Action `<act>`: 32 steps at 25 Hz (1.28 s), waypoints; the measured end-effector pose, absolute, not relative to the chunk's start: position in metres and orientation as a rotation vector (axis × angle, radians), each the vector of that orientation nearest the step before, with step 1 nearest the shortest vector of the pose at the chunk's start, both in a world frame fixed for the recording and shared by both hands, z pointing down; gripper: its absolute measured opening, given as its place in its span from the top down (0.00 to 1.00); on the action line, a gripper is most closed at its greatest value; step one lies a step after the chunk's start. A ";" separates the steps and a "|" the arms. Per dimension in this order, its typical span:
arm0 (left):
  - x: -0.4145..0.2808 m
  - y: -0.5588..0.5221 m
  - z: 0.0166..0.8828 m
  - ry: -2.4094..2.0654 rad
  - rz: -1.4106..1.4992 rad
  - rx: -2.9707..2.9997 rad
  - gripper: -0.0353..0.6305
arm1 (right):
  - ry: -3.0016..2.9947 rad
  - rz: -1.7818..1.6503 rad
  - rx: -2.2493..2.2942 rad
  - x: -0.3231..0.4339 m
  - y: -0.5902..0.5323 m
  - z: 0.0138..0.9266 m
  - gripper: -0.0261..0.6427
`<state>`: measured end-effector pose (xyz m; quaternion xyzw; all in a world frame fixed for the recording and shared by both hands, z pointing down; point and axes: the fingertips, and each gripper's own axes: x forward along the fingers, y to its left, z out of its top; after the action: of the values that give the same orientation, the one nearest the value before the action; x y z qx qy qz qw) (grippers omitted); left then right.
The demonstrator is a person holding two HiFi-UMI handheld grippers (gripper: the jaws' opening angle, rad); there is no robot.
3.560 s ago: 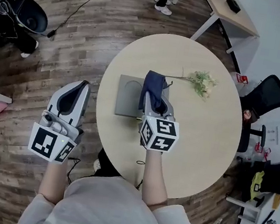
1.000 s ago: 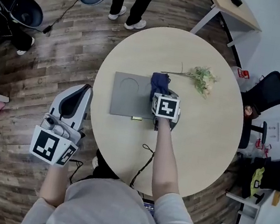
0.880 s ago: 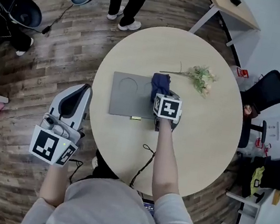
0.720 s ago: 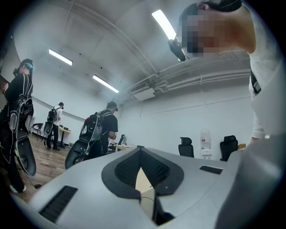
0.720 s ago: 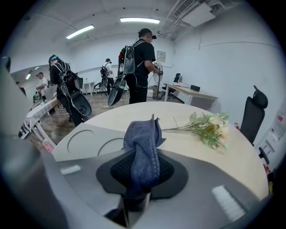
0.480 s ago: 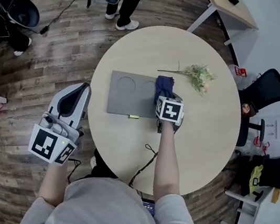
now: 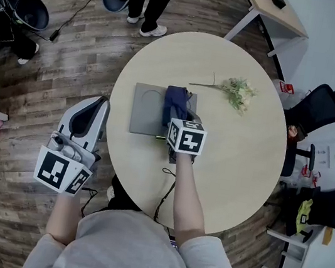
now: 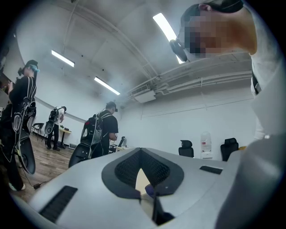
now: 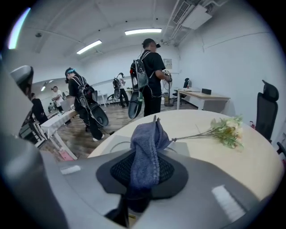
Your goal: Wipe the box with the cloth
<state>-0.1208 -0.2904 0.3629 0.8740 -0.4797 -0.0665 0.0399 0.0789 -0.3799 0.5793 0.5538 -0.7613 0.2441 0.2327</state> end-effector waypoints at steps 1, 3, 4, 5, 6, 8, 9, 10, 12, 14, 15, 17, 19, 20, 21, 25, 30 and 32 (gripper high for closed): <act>-0.122 -0.290 0.362 -1.471 -0.206 2.678 0.94 | -2.125 0.680 1.498 0.064 -0.377 0.576 0.84; -0.125 -0.288 0.361 -1.475 -0.208 2.676 0.94 | -2.183 0.700 1.448 0.035 -0.369 0.572 0.84; -0.126 -0.286 0.361 -1.478 -0.207 2.676 0.94 | -2.204 0.709 1.423 0.021 -0.365 0.571 0.84; -0.127 -0.285 0.360 -1.481 -0.207 2.675 0.94 | -2.220 0.716 1.399 0.010 -0.360 0.571 0.84; -0.128 -0.283 0.360 -1.484 -0.207 2.674 0.94 | -2.231 0.721 1.377 -0.001 -0.356 0.573 0.84; -0.131 -0.280 0.360 -1.492 -0.204 2.670 0.94 | -2.238 0.732 1.335 -0.018 -0.347 0.579 0.84; -0.132 -0.279 0.360 -1.497 -0.202 2.667 0.94 | -2.234 0.736 1.314 -0.025 -0.343 0.583 0.84; -0.134 -0.278 0.360 -1.502 -0.200 2.664 0.94 | -2.224 0.737 1.294 -0.030 -0.340 0.589 0.84; -0.136 -0.277 0.360 -1.511 -0.201 2.659 0.94 | -2.188 0.723 1.254 -0.037 -0.334 0.603 0.84; -0.138 -0.276 0.359 -1.516 -0.205 2.654 0.94 | -2.159 0.684 1.228 -0.041 -0.329 0.616 0.84; -0.138 -0.275 0.359 -1.516 -0.205 2.654 0.94 | -2.156 0.666 1.225 -0.041 -0.327 0.618 0.84; -0.139 -0.274 0.358 -1.516 -0.205 2.656 0.94 | -2.155 0.652 1.230 -0.040 -0.327 0.618 0.84; -0.140 -0.273 0.358 -1.516 -0.208 2.656 0.94 | -2.148 0.647 1.246 -0.034 -0.329 0.620 0.84; -0.141 -0.272 0.358 -1.517 -0.209 2.657 0.94 | -2.144 0.647 1.258 -0.030 -0.329 0.620 0.84; -0.141 -0.272 0.357 -1.517 -0.209 2.657 0.94 | -2.141 0.648 1.271 -0.026 -0.330 0.620 0.84; -0.140 -0.271 0.357 -1.510 -0.216 2.656 0.94 | -2.124 0.674 1.328 -0.005 -0.332 0.620 0.84; -0.136 -0.269 0.357 -1.491 -0.223 2.661 0.94 | -2.094 0.698 1.392 0.019 -0.332 0.621 0.84; -0.134 -0.268 0.357 -1.484 -0.226 2.665 0.94 | -2.083 0.703 1.416 0.029 -0.332 0.621 0.84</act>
<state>-0.1338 -0.2684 0.3570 0.8705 -0.4848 -0.0737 0.0417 0.0289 -0.3322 0.6211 0.5229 -0.7691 0.2597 0.2599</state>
